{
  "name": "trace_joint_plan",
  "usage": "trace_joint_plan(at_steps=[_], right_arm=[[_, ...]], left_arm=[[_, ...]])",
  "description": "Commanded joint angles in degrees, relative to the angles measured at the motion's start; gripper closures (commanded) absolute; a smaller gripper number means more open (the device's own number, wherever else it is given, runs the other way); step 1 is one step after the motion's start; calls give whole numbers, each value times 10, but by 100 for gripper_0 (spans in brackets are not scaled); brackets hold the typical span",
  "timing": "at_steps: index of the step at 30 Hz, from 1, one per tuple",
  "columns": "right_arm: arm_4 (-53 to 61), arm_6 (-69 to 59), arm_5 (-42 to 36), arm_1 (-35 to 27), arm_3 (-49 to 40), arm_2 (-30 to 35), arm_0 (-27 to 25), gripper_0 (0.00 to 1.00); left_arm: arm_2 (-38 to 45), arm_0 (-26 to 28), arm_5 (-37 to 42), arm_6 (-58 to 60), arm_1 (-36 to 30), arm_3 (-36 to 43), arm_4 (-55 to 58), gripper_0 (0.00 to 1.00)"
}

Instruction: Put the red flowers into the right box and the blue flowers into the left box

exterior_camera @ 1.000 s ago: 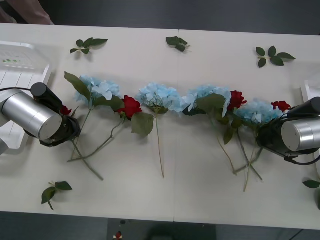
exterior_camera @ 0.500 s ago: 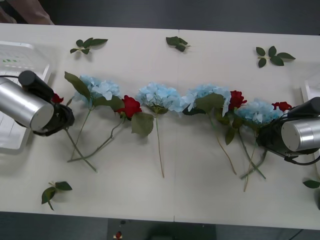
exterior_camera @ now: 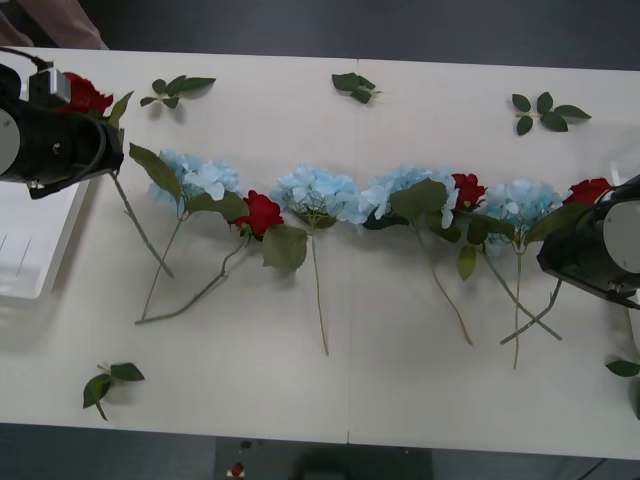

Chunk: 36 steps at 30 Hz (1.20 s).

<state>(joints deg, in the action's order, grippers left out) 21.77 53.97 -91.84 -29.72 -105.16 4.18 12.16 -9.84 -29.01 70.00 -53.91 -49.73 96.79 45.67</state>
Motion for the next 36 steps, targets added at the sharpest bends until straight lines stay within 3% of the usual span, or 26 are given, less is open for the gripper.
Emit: trace_joint_plan(at_steps=[1, 9, 17, 27, 36], right_arm=[[0, 0, -30, -8, -64, 26, 5, 100], [17, 42, -81, -37, -121, 106, 5, 100], [71, 165, -90, -68, -95, 225, 6, 100], [80, 307, -55, -143, -3, 269, 6, 100], [151, 438, 82, -217, 210, 267, 33, 100]], left_arm=[[22, -12, -29, -12, -10, 65, 12, 100], [79, -12, -49, -91, 46, 116, 48, 100], [112, -12, -63, -233, 118, 119, 103, 100], [120, -13, -70, -400, 212, 119, 176, 100], [98, -17, -79, -602, 293, 120, 210, 100]])
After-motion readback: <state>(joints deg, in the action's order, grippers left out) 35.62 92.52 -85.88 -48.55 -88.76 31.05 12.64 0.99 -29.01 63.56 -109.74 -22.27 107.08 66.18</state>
